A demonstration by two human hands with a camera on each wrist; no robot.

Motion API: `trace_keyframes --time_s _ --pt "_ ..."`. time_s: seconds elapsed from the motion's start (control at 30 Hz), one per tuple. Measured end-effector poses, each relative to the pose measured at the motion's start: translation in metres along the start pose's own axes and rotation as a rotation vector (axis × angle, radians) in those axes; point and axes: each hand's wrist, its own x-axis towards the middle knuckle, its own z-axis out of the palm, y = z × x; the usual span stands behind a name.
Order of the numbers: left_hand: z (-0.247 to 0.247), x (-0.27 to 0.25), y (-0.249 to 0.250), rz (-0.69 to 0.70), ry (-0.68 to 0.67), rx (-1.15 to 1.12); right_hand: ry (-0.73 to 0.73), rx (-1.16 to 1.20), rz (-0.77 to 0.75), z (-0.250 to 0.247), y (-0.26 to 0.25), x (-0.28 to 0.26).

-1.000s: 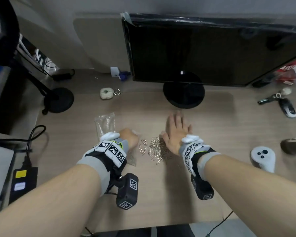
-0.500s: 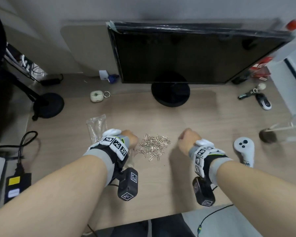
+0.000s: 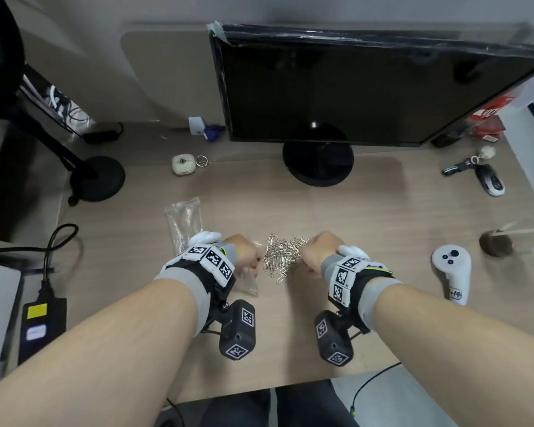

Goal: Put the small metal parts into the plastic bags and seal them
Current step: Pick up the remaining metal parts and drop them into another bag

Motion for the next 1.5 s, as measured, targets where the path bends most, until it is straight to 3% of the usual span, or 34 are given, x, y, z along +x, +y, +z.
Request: trace_keyframes --time_s 0.1,0.2,0.33,0.47,0.73,1.13,1.27,1.5 --pt "-0.008 -0.01 0.001 -0.019 0.022 0.189 0.101 -0.358 -0.085 -0.008 0.012 -0.011" --pt "-0.01 -0.002 -0.008 0.044 0.108 0.089 0.069 -0.553 -0.206 -0.005 0.02 -0.021" --pt "-0.012 0.0 -0.016 0.077 0.204 -0.029 0.129 -0.431 -0.309 0.022 0.01 -0.024" --pt "-0.023 -0.012 -0.011 0.016 0.216 0.074 0.193 -0.371 -0.372 0.025 0.002 -0.017" --pt "-0.016 -0.012 0.002 0.161 0.224 -0.046 0.243 -0.138 -0.597 0.017 0.014 0.008" --pt "0.015 0.043 -0.003 0.235 0.155 -0.057 0.082 -0.249 -0.456 0.024 0.033 0.082" --pt "0.028 0.061 -0.013 0.265 0.16 -0.025 0.063 -0.185 -0.413 0.03 0.041 0.097" --pt "0.064 0.072 -0.046 0.316 0.145 0.142 -0.204 0.111 -0.322 0.011 0.049 0.087"
